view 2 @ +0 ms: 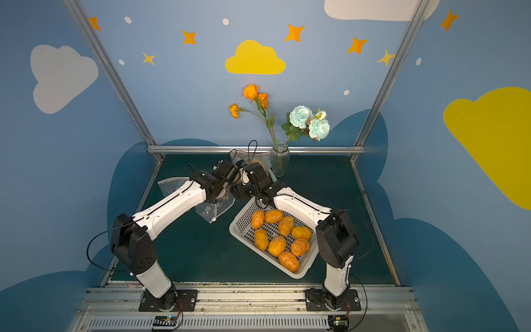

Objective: Put the potatoes into a zipper bag and zip it
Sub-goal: Open the zipper of the food storage bag, then pick up the potato from the basket.

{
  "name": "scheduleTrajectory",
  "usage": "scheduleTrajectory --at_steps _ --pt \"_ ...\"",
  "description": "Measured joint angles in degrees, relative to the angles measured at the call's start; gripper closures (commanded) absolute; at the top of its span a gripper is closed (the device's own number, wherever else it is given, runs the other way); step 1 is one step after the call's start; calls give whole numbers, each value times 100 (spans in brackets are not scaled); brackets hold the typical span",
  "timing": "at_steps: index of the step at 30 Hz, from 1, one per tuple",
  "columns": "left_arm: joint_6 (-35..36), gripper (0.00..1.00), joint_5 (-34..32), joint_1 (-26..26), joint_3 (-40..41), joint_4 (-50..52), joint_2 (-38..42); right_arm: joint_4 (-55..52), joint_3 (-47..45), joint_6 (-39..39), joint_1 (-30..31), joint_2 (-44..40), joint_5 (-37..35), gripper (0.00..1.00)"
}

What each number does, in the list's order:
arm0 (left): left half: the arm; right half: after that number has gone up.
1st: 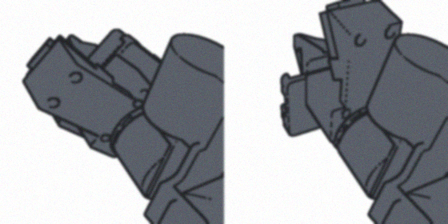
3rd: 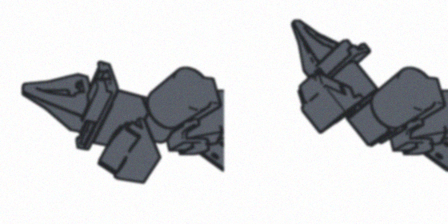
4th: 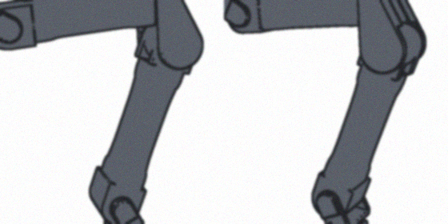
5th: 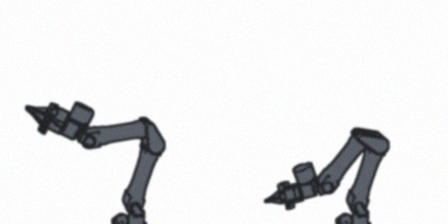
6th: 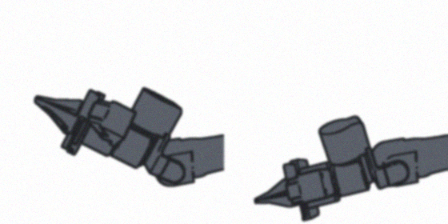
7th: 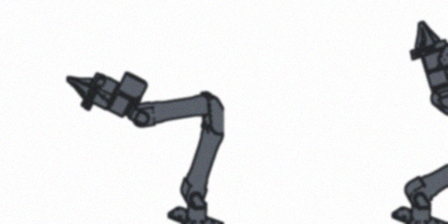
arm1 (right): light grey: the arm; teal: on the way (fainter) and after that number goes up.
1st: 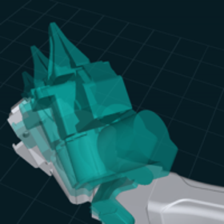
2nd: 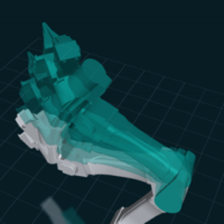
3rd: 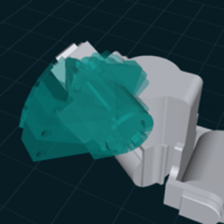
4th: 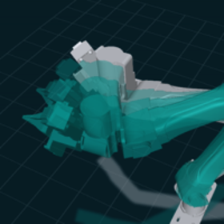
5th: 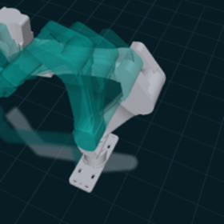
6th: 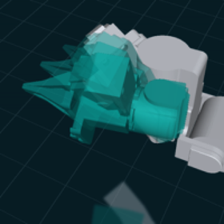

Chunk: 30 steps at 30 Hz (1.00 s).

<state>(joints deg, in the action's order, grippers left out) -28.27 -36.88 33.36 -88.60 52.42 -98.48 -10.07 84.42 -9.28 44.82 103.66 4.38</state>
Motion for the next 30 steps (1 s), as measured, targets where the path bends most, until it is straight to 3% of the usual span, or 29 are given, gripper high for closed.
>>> scheduleTrajectory --at_steps 6,11,15,22,30 --pt "162 96 149 0 35 -4 33 -186 -304 -365 -4 -699 -74 19" --pt "332 96 428 -4 310 -120 144 -280 -1554 -1102 7 -1993 -437 24" --pt "459 96 664 -4 741 -306 503 -258 -2476 -1777 31 -2483 -533 28" --pt "743 96 990 -4 1449 -920 1532 -581 -2339 -2409 79 -1534 -136 32" --pt "789 96 1143 -4 1613 -1233 1709 -1108 -1405 -2435 103 -348 -42 32"
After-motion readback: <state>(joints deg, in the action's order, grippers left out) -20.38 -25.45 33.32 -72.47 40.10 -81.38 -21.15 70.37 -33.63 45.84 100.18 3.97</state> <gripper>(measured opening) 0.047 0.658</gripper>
